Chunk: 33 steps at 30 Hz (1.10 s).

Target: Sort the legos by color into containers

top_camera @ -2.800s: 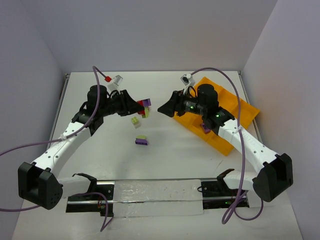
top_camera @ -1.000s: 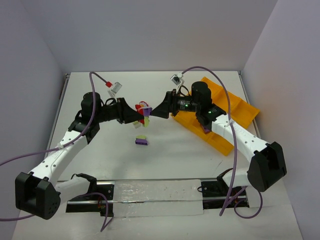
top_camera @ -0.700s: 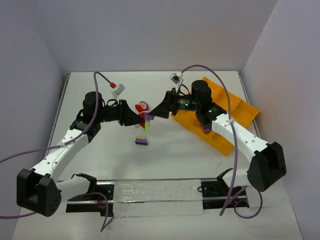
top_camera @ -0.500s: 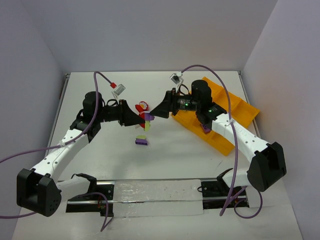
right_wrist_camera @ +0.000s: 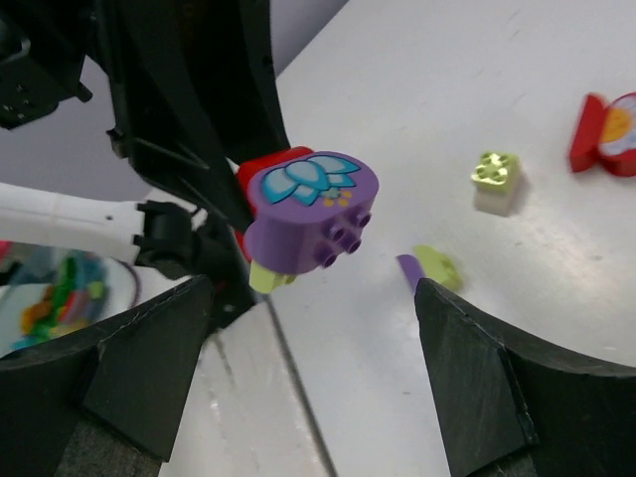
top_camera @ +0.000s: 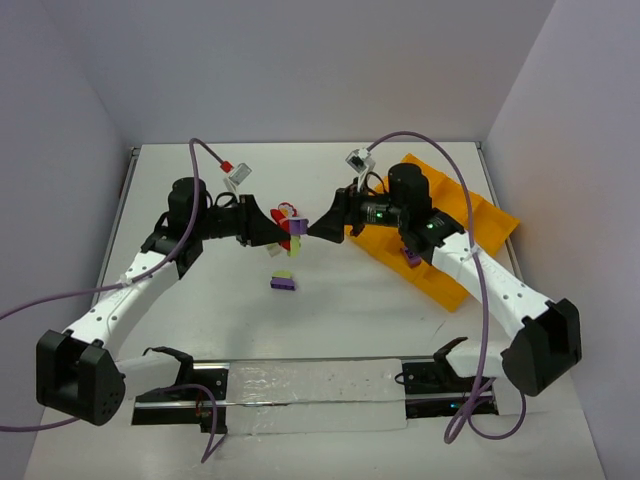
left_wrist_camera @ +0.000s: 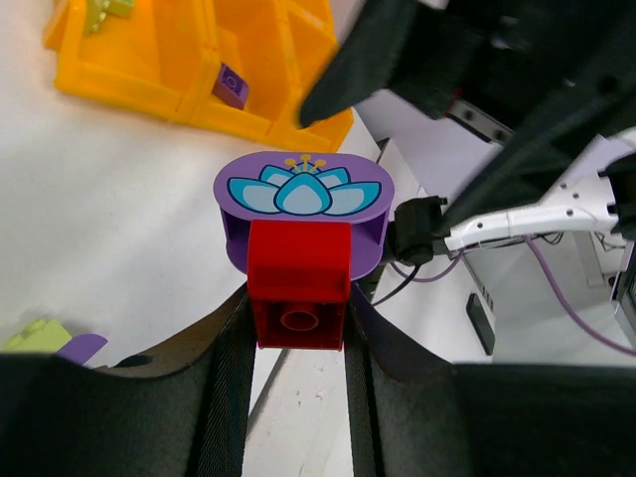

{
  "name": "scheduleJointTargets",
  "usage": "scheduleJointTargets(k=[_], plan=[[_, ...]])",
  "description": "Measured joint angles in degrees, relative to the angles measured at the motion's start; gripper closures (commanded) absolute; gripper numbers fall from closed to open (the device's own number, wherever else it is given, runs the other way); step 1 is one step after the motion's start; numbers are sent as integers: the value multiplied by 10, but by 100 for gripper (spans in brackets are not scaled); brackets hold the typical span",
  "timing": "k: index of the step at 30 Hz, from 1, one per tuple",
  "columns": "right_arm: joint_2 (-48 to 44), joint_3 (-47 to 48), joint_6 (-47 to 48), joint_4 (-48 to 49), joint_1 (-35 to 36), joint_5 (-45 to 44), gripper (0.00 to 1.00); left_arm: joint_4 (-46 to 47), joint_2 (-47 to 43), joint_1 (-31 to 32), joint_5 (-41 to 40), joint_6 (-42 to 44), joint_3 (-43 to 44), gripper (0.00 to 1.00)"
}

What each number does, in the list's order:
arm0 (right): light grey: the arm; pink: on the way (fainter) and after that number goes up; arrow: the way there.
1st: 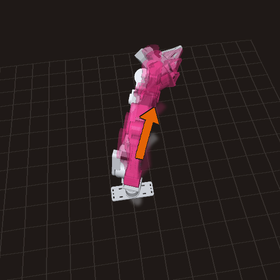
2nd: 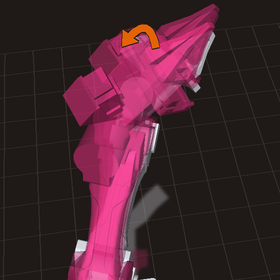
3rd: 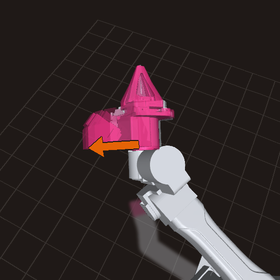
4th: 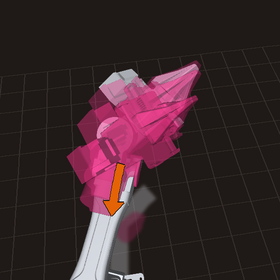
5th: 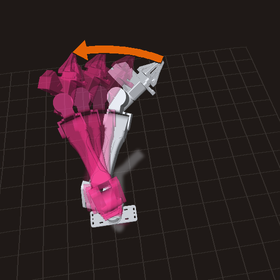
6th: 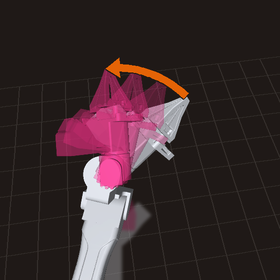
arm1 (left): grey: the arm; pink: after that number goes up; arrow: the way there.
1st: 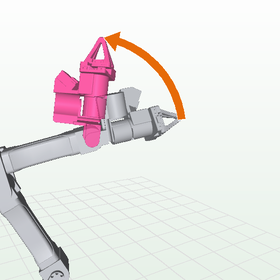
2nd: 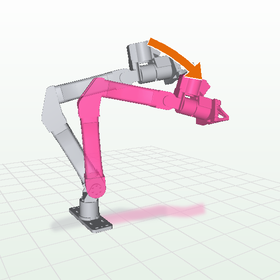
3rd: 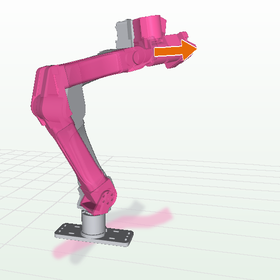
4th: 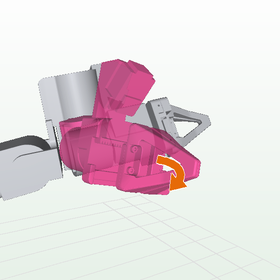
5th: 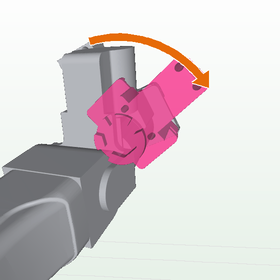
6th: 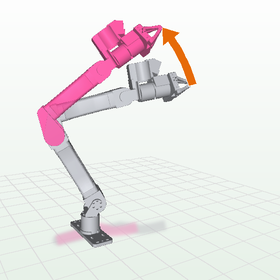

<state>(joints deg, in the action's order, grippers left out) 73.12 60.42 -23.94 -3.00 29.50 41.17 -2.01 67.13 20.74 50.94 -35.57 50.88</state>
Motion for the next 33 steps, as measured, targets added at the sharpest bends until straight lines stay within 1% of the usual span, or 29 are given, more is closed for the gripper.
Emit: scheduleJointTargets(k=[2,4,7,10,12,16,20,22,28,33], plan=[[-28,-1,36,-24,0,-24,11,-13,15,-3,-5,-3,7,100],[-63,-6,80,-31,1,-50,18,-27,26,-5,-13,-7,10,100],[-114,-36,168,-17,5,-72,15,-58,40,-7,-24,-21,15,100],[-151,-94,260,11,34,-105,15,-75,49,-10,-30,-49,20,100],[-158,-126,325,23,57,-127,16,-79,50,-11,-29,-71,20,100],[-155,-181,431,59,91,-162,17,-78,50,-13,-22,-110,20,100],[-140,-200,492,114,101,-177,21,-66,50,-13,-5,-147,19,100],[-117,-186,520,127,101,-178,21,-62,50,-13,3,-156,16,100],[-30,-108,585,113,99,-166,21,-74,49,-13,7,-149,15,100],[2,-73,616,85,93,-127,21,-97,45,-16,7,-133,17,100]])
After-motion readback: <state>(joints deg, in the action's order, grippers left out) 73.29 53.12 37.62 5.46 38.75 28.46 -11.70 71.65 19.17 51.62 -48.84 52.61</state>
